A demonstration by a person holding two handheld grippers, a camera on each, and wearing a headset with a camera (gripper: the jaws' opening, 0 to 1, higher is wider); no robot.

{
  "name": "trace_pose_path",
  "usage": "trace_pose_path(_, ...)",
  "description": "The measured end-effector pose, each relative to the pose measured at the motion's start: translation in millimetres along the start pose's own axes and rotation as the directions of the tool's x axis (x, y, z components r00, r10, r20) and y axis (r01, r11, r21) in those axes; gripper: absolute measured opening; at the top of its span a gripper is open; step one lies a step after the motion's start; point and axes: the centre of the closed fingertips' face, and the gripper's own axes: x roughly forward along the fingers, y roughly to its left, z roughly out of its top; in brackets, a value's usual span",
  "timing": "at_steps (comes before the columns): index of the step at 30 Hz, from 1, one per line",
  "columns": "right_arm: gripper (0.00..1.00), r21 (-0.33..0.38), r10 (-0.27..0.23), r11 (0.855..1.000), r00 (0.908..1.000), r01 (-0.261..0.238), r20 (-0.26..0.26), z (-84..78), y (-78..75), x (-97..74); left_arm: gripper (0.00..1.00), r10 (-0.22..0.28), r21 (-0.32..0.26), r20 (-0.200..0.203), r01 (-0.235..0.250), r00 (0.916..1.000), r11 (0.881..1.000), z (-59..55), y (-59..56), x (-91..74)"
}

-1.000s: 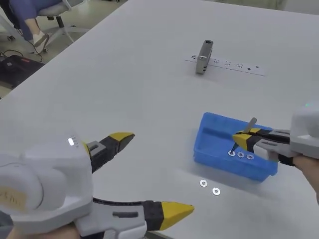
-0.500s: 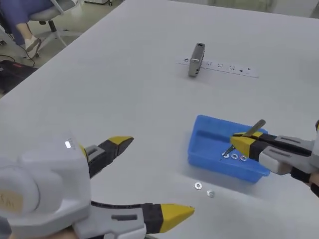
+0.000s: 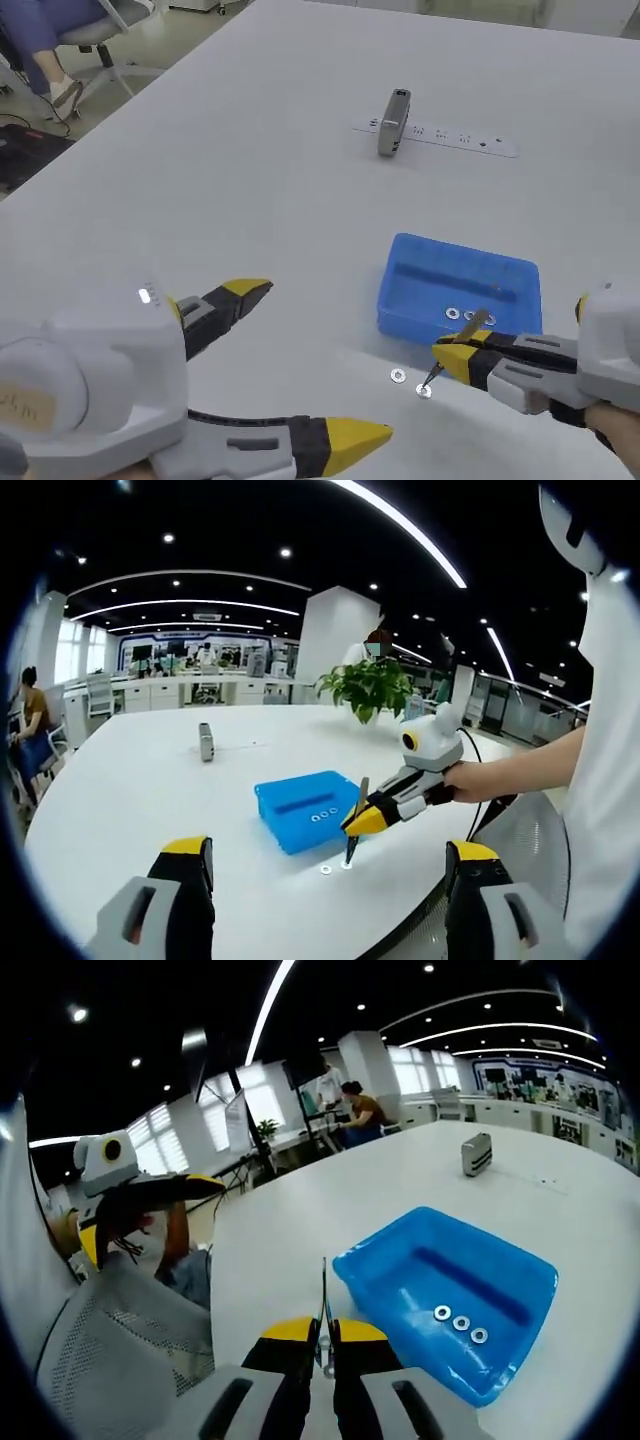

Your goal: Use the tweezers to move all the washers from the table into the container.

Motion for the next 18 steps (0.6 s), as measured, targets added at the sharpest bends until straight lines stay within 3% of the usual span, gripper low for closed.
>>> trace_pose_path(3,0.03,-0.024,-0.001,1.000,0.9996,0.000,-0.029,-7.2,-0.5,2.9,0.99,0.003,-0.001,-0.007,-0.003,1.0000,1.000,-2.2,0.4,-0.8)
trace_pose_path(4,0.03,-0.017,-0.002,1.000,1.0000,0.002,0.007,-1.8,-0.8,2.5,0.99,0.004,-0.002,-0.008,-0.005,1.0000,1.000,-2.6,0.3,-1.2)
trace_pose_path(7,0.03,-0.019,-0.001,1.000,0.9999,0.001,-0.013,-4.1,-0.6,2.1,0.99,0.007,-0.003,-0.008,-0.007,0.9999,1.000,-3.0,0.7,-1.8)
trace_pose_path(12,0.03,-0.105,0.032,0.994,0.9984,-0.037,-0.046,-8.6,10.0,2.5,0.99,0.008,-0.003,-0.009,-0.008,0.9999,1.000,-3.9,1.1,-1.8)
trace_pose_path(14,0.03,-0.159,0.045,0.986,0.9972,-0.055,-0.060,-11.5,17.4,3.0,0.99,0.006,-0.004,-0.008,-0.006,0.9999,1.000,-3.6,0.7,-1.5)
trace_pose_path(15,0.03,-0.242,0.029,0.969,0.9972,-0.045,-0.070,-11.8,19.9,2.7,0.99,0.008,-0.002,-0.006,-0.008,1.0000,1.000,-3.0,0.7,-1.3)
trace_pose_path(18,0.03,-0.342,0.035,0.936,0.9898,-0.081,-0.138,-18.8,32.8,3.5,0.99,0.007,0.001,-0.004,-0.007,1.0000,1.000,-2.4,1.3,-1.4)
